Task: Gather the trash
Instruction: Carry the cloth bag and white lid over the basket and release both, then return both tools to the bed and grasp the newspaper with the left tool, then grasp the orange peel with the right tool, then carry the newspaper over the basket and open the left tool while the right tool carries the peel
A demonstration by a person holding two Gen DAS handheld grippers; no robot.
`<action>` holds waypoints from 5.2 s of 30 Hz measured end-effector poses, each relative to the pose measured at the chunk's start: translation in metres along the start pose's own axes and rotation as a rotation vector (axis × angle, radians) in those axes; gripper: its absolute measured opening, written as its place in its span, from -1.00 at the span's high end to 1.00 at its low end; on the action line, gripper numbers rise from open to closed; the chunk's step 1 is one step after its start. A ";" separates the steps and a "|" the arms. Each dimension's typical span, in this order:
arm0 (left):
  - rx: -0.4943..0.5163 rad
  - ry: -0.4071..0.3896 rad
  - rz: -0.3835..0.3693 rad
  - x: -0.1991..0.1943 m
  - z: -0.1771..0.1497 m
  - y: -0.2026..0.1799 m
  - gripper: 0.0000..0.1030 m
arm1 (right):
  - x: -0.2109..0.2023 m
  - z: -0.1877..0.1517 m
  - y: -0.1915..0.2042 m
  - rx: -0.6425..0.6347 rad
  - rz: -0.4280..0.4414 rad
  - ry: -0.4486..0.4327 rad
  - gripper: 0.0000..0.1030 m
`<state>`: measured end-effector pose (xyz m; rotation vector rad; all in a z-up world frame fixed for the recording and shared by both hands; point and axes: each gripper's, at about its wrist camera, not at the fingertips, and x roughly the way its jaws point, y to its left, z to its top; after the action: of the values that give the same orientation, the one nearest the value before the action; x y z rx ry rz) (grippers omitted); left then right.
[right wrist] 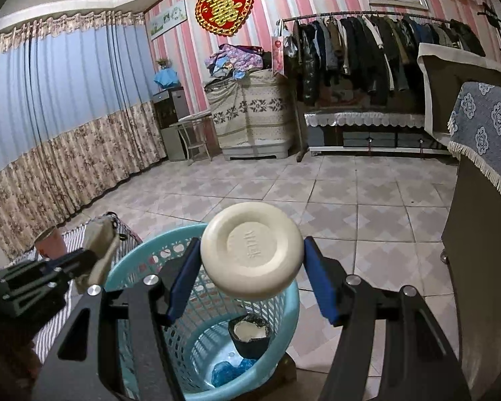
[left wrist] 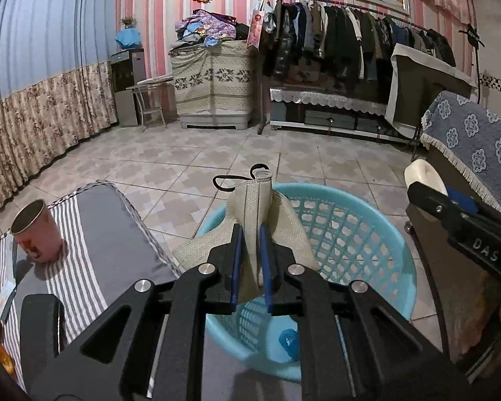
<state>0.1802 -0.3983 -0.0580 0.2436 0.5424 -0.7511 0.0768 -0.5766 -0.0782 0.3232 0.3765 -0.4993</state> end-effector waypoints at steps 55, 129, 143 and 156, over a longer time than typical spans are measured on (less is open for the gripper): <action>-0.214 -0.133 0.351 -0.118 -0.034 0.112 -0.90 | -0.011 -0.010 0.065 -0.088 0.083 -0.023 -0.92; -0.360 0.092 0.579 -0.265 -0.184 0.385 0.90 | -0.037 -0.140 0.420 -0.552 0.403 0.319 -0.90; -0.349 0.091 0.582 -0.277 -0.189 0.390 0.92 | -0.008 -0.158 0.450 -0.593 0.525 0.498 0.14; -0.319 0.048 0.601 -0.287 -0.152 0.355 0.94 | -0.049 -0.114 0.399 -0.517 0.551 0.354 0.29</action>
<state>0.1995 0.0813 -0.0209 0.1162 0.5865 -0.0718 0.2127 -0.1813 -0.0755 0.0005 0.7144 0.2074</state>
